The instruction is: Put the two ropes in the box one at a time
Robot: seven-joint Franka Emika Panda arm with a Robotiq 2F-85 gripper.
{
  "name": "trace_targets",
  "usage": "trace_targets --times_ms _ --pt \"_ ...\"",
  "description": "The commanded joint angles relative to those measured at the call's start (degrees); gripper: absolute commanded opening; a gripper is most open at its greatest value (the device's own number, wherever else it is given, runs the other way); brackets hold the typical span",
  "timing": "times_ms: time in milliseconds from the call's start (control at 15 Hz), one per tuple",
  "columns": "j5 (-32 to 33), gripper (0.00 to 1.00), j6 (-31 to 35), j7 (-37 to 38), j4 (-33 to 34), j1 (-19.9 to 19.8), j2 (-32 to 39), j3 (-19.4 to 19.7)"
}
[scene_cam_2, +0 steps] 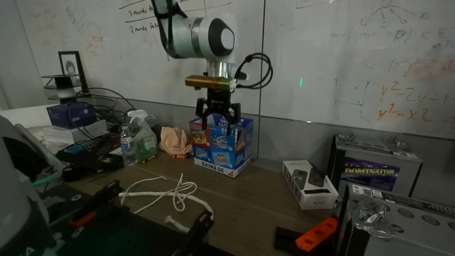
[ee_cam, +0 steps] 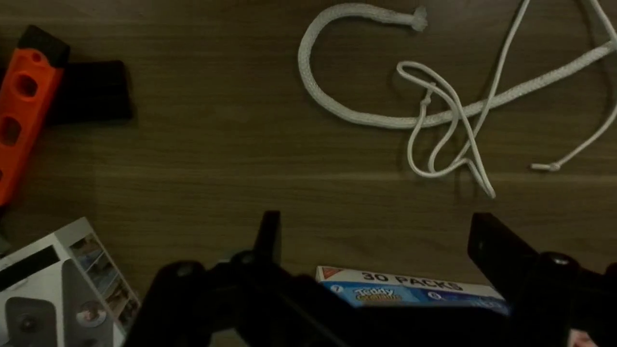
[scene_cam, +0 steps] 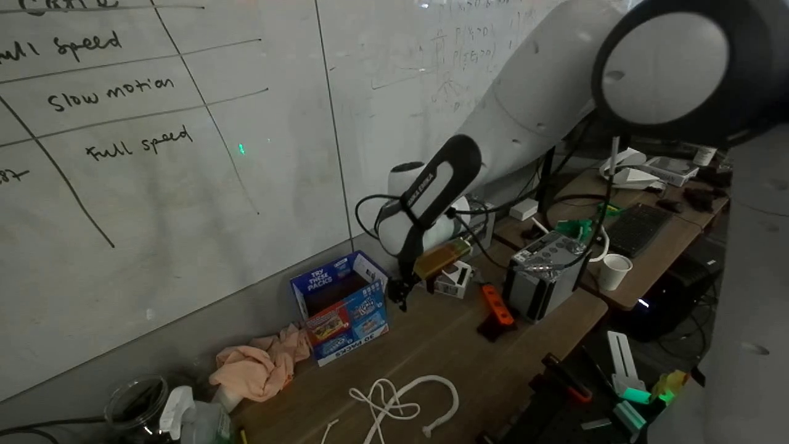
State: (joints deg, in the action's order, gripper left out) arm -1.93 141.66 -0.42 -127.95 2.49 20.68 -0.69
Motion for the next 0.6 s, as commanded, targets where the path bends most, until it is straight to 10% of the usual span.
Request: trace_targets --times_ms 0,533 --pt "2.85 1.0 1.7 1.74 5.8 1.49 8.02 -0.05" --pt "10.76 1.0 10.58 10.02 9.54 9.47 16.79 2.77"
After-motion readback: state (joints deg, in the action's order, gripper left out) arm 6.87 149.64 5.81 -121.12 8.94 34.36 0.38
